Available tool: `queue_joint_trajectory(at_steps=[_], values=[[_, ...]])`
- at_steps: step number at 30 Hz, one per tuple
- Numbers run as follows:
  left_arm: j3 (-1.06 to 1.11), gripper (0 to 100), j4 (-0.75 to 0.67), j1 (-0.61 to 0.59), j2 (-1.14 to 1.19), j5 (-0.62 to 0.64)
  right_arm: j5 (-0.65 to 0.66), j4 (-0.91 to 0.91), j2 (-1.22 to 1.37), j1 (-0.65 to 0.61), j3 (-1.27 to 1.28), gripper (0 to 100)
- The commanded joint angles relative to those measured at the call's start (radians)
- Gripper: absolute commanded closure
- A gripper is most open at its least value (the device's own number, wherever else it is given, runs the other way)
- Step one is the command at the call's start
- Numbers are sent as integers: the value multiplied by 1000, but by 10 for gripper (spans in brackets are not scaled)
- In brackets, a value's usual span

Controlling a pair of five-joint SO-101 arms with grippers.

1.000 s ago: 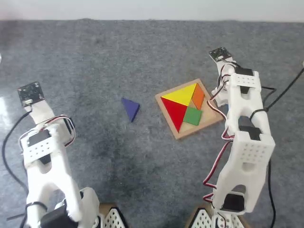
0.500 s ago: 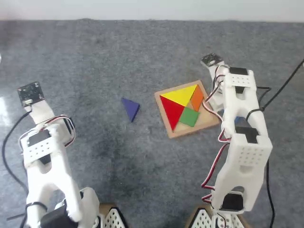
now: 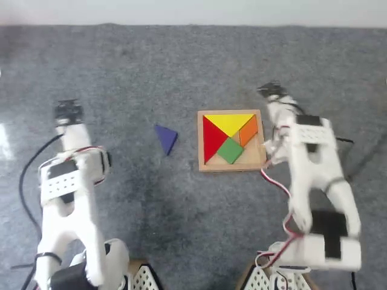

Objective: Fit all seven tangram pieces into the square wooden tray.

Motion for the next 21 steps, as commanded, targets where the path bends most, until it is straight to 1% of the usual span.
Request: queue_joint_trajectory(at_steps=[1, 3, 5, 8, 10, 13, 15, 18, 21], values=[[-177, 817, 161, 112, -29, -71, -49, -33, -208, 117, 81, 790], [-295, 816, 272, 196, -28, -80, -63, -105, -286, 208, 170, 790], [-397, 816, 334, 310, -28, -80, -71, -205, -349, 305, 261, 790], [-489, 815, 334, 489, -21, -71, -91, -317, -410, 421, 377, 790], [-521, 815, 282, 577, 12, -17, -91, -358, -421, 469, 434, 790], [-562, 814, 163, 621, 146, 55, -103, -380, -410, 490, 489, 790], [-616, 794, 121, 631, 285, 94, -120, -394, -404, 487, 523, 790], [-753, 739, 153, 675, 511, 118, -126, -446, -407, 472, 571, 790], [-889, 716, 195, 752, 681, 143, -130, -473, -403, 467, 580, 790]])
